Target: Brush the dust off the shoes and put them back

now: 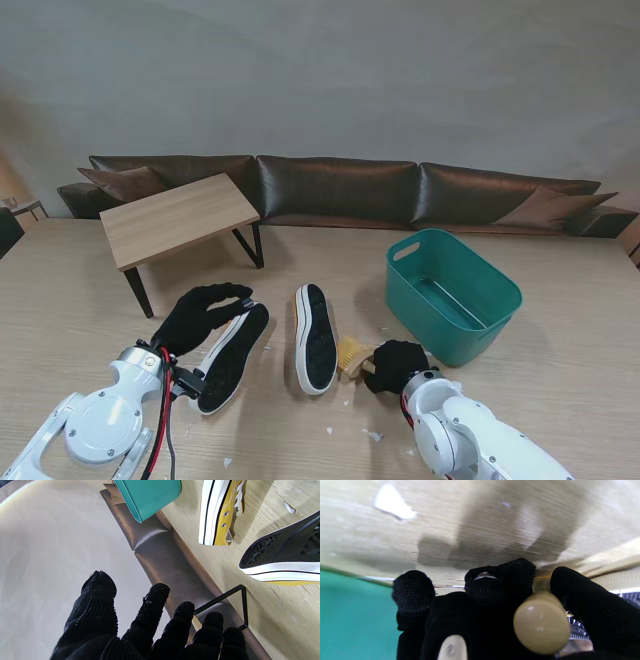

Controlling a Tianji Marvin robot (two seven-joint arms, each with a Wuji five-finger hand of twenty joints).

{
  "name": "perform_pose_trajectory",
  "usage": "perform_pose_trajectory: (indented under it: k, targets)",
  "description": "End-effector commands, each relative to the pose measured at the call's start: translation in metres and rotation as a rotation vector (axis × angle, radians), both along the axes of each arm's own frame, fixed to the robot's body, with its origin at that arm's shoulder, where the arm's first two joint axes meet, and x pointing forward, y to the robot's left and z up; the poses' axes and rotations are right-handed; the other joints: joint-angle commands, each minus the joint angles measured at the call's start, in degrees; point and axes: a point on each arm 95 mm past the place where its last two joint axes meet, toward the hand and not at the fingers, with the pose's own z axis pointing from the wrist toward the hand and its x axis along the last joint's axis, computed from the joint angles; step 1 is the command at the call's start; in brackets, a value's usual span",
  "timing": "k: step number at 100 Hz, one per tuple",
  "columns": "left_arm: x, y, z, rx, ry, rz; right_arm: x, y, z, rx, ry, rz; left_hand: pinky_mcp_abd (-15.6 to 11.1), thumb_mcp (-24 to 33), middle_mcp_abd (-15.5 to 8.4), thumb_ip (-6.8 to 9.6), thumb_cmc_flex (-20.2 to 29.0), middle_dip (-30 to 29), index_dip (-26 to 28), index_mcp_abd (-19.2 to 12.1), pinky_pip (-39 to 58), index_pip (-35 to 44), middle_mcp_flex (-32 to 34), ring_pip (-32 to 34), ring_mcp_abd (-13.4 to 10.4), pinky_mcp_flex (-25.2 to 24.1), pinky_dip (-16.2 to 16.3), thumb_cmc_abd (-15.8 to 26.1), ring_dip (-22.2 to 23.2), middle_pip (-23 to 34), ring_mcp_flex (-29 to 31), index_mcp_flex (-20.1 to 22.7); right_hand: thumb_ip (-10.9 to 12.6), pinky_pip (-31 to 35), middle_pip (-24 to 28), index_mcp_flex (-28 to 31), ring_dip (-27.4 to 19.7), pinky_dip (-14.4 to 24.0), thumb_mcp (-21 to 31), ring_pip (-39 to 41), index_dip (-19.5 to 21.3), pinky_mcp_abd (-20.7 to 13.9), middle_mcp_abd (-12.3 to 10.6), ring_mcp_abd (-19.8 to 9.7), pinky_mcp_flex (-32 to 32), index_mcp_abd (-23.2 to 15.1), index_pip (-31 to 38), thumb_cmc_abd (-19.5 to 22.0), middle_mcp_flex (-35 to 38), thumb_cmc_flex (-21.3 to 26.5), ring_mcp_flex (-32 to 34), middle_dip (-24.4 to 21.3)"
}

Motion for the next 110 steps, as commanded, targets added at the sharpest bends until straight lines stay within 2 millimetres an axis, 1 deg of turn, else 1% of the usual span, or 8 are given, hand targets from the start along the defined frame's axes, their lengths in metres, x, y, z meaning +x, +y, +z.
perform_pose_trajectory:
  k: [1,7,22,74,94,110]
  targets:
    - [-0.001,-0.002,-0.002,0.0,0.014,-0.013,-0.005,0.004,-0.005,0.002,0.014,-0.007,-1.77,-1.5,0.21,2.44,1.99,0.32,0.12,0.02,-1.64,-0.08,0.26,-0.36,0.43,-1.45,-0.3,3.08,0.25,-0.17,-3.23,0.39,-0.53,5.14,3.6,7.25,1.05,1.27,7.01,3.91,-1.55,2.12,3.84,-5.37,18.37,4.8,4.42,5.34,4.49,3.37,-0.85,-0.69]
    - [-0.001,-0.002,-0.002,0.0,0.016,-0.014,-0.005,0.004,-0.004,0.035,0.016,-0.03,-1.76,-1.61,0.27,2.45,1.98,0.31,0.12,0.11,-1.63,-0.09,0.21,-0.35,0.3,-1.44,-0.29,3.22,0.26,-0.18,-3.19,0.4,-0.56,5.83,4.19,7.3,1.27,1.65,7.47,4.27,-1.94,1.94,3.69,-5.49,18.54,5.02,5.07,5.02,4.45,3.3,-0.85,-0.87]
    - [-0.001,-0.002,-0.003,0.002,0.02,-0.013,-0.006,0.004,0.001,0.095,0.023,-0.076,-1.71,-1.77,0.34,2.5,2.2,0.3,0.1,0.32,-1.58,-0.13,0.14,-0.34,0.43,-1.35,-0.27,3.28,0.27,-0.21,-3.18,0.36,-0.62,6.51,4.76,7.34,1.51,2.07,8.04,4.66,-2.44,2.05,4.23,-5.39,18.64,5.62,5.71,4.51,4.43,3.48,-0.86,-1.12]
    - [-0.001,-0.002,-0.003,0.001,0.026,-0.01,-0.004,-0.001,0.02,0.184,0.004,-0.147,-1.66,-2.42,0.42,2.59,2.53,0.34,0.1,0.44,-1.52,-0.13,0.27,-0.32,0.59,-1.17,-0.25,3.58,0.32,-0.14,-3.09,0.47,-0.72,6.52,5.22,7.36,1.59,2.47,8.79,4.76,-3.51,3.11,4.99,-4.11,18.61,6.53,6.62,3.92,4.39,3.87,-0.92,-1.67]
    - [-0.001,-0.001,-0.003,0.01,0.028,-0.007,-0.005,0.005,0.027,0.285,0.004,-0.204,-1.66,-2.62,0.49,2.62,2.64,0.34,0.12,0.53,-1.53,-0.1,0.27,-0.33,0.6,-1.16,-0.25,3.64,0.32,-0.15,-3.1,0.53,-0.79,6.24,5.21,7.33,1.51,2.49,8.64,4.68,-3.84,4.04,5.41,-3.64,18.51,6.94,6.65,3.72,4.37,4.04,-0.94,-1.79]
    - [-0.001,-0.001,-0.004,0.011,0.026,-0.007,0.001,0.013,0.036,0.375,0.006,-0.26,-1.58,-2.78,0.5,2.64,2.7,0.34,0.11,0.55,-1.49,-0.12,0.31,-0.3,0.62,-1.06,-0.24,3.69,0.34,-0.14,-3.02,0.51,-0.81,5.86,4.93,7.3,1.44,2.4,8.47,4.57,-4.03,4.68,5.65,-3.5,18.39,7.16,6.4,3.51,4.36,4.29,-0.96,-1.92]
